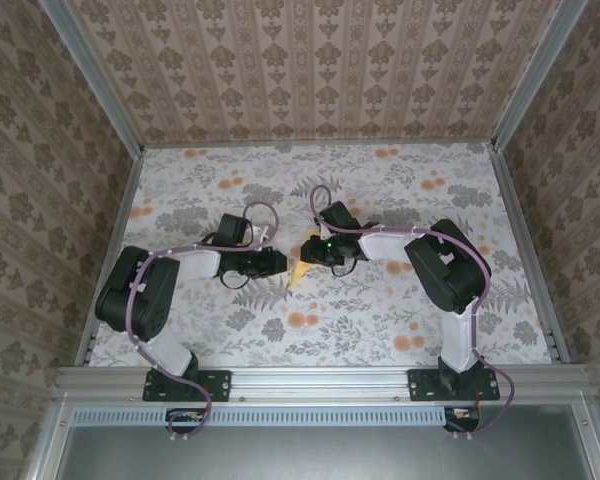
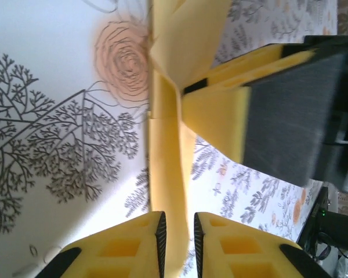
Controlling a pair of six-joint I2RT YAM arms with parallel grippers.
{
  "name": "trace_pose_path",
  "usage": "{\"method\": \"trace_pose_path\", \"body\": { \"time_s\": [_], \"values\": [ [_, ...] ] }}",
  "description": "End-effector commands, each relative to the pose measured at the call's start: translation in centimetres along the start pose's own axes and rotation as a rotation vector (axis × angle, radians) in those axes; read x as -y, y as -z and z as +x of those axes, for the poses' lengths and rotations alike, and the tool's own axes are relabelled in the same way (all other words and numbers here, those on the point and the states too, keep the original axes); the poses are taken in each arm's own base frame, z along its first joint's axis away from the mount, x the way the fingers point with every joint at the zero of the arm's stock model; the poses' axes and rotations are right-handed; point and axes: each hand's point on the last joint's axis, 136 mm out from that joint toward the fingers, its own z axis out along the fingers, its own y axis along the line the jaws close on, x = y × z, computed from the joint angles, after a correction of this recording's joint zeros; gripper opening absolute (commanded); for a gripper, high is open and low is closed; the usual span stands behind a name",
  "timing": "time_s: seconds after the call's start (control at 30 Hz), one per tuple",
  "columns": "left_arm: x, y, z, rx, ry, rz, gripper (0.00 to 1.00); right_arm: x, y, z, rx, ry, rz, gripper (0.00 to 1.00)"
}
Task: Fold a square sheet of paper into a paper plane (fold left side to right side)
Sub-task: Fold the wing for the fifth time at the center of the table.
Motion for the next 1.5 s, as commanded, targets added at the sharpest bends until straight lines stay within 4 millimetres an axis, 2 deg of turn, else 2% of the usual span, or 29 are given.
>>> {"method": "trace_pose_path", "body": {
  "time_s": [0.0,0.17,0.27,0.4,0.83,1.07,1.47],
  "values": [
    [1.0,0.8,1.1,-0.015,0.017,0.023,0.17,5.3,-1.1,2.8,-0.095,-0.087,0.171,0.3],
    [3.5,-0.3,2.0,-0.049,0.007,0.126,0.12,5.3,-1.1,2.8,-0.097,-0.084,0.172,0.3],
    [3.9,-1.3,2.3,-0.075,-0.002,0.132,0.11,5.2,-1.2,2.7,-0.099,-0.084,0.171,0.3],
    [3.7,-2.4,2.0,-0.088,-0.006,0.121,0.11,5.2,-1.1,2.8,-0.103,-0.083,0.174,0.3],
    [0.3,-3.9,2.5,-0.129,0.012,0.004,0.11,5.3,-1.0,2.8,-0.108,-0.075,0.179,0.3],
    [-0.5,-3.8,2.6,-0.127,0.019,-0.027,0.11,5.5,-1.0,2.9,-0.113,-0.073,0.189,0.3],
    [-0.5,-3.0,2.3,-0.105,0.013,-0.037,0.11,5.9,-1.0,3.2,-0.125,-0.072,0.212,0.3]
  ]
}}
